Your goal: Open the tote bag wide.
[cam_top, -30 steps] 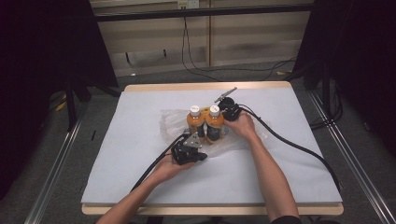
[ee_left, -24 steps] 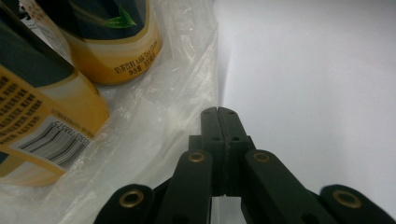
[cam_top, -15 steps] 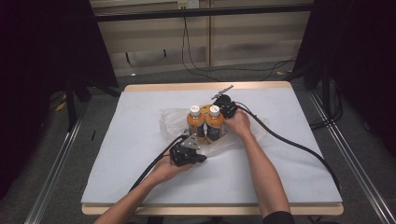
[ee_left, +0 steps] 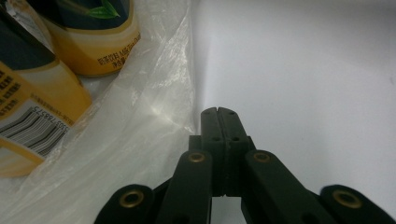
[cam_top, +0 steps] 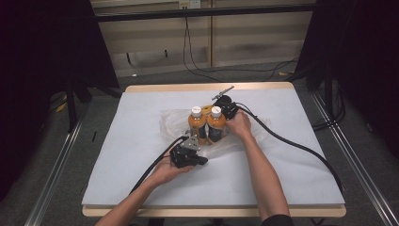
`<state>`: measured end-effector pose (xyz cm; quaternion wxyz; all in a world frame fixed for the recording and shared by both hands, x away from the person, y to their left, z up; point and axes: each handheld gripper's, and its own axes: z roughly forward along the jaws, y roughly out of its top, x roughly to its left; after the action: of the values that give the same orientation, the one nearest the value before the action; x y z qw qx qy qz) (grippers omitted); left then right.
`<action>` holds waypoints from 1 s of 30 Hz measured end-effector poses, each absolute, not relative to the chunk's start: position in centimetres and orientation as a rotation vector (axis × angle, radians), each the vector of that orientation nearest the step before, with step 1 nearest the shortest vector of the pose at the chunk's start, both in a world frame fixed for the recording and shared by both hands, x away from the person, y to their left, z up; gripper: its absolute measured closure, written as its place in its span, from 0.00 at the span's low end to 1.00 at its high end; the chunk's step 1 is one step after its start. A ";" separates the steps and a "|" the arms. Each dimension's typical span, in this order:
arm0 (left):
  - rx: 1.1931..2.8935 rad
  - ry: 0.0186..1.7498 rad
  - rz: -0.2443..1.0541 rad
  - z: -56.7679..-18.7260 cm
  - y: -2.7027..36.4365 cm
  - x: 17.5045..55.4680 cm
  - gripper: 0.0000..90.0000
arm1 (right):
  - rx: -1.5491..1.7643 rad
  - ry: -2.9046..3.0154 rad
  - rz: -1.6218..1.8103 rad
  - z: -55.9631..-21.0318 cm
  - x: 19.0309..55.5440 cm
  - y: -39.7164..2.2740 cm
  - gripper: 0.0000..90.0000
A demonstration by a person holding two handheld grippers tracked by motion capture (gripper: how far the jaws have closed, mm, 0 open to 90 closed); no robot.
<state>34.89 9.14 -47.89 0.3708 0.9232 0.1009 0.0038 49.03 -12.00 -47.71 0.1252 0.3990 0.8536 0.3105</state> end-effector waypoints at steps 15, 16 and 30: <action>2.278 0.283 -0.047 -47.4 9.2 34.9 1.00 | 1.161 2.471 1.082 -45.7 46.9 -15.2 1.00; 2.278 0.283 -0.047 -47.4 9.2 34.9 1.00 | 1.160 2.466 1.081 -45.5 46.6 -15.3 1.00; 2.174 0.332 -0.035 -46.3 10.8 35.1 1.00 | 1.069 2.419 1.167 -43.3 43.5 -17.5 1.00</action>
<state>35.08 10.80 -46.25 0.4538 0.8807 0.1347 -0.0143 43.49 -17.48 -43.34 0.1252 0.3669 0.8303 0.4004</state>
